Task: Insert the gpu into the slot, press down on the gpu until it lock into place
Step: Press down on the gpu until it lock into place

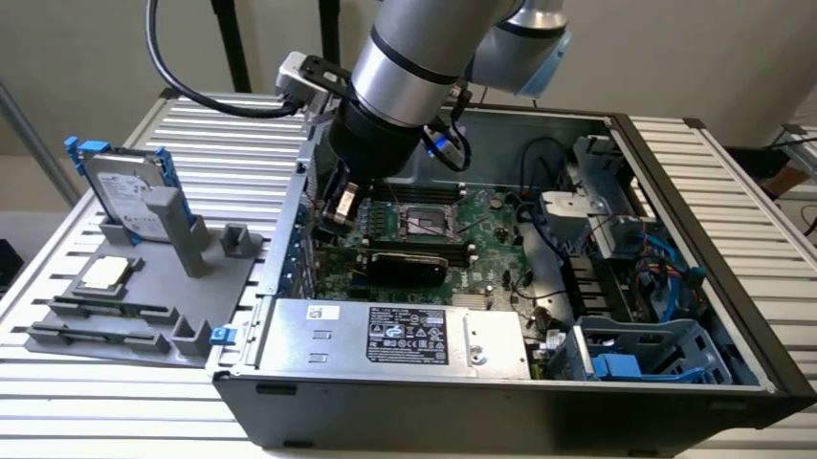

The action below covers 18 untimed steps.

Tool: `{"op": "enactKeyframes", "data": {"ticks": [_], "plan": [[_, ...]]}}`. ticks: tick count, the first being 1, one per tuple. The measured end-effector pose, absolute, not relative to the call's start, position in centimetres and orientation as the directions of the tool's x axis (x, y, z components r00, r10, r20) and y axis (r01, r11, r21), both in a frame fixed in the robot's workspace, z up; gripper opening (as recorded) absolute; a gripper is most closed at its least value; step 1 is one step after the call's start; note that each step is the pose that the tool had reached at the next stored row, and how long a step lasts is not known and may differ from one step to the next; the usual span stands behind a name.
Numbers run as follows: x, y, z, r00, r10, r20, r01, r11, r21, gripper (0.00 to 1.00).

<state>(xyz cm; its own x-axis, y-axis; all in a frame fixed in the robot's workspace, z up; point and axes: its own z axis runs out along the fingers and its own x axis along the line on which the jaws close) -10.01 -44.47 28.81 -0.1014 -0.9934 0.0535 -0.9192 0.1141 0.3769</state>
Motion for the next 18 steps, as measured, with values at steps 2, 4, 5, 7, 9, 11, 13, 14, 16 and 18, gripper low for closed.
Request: {"op": "enactKeyframes", "data": {"ticks": [2, 4, 5, 7, 9, 11, 13, 14, 16, 18], "plan": [[-10.01, -44.47, 28.81, -0.109, -0.993, 0.055, -0.918, 0.122, 0.378, 0.11], [-10.01, -44.47, 28.81, -0.117, -0.992, 0.058, -0.916, 0.13, 0.379, 0.11], [-10.01, -44.47, 28.81, -0.121, -0.991, 0.059, -0.915, 0.134, 0.38, 0.11], [-10.01, -44.47, 28.81, -0.129, -0.99, 0.062, -0.914, 0.143, 0.38, 0.11], [-10.01, -44.47, 28.82, -0.137, -0.988, 0.065, -0.912, 0.151, 0.381, 0.11], [-10.01, -44.48, 28.83, -0.144, -0.987, 0.07, -0.91, 0.16, 0.381, 0.11], [-10.01, -44.47, 28.82, -0.151, -0.986, 0.075, -0.909, 0.169, 0.381, 0.11], [-10.01, -44.48, 28.82, -0.154, -0.985, 0.077, -0.908, 0.172, 0.381, 0.11], [-10.01, -44.48, 28.85, -0.16, -0.984, 0.083, -0.907, 0.18, 0.38, 0.11], [-10.01, -44.47, 28.9, -0.166, -0.982, 0.087, -0.906, 0.187, 0.379, 0.11]]}}
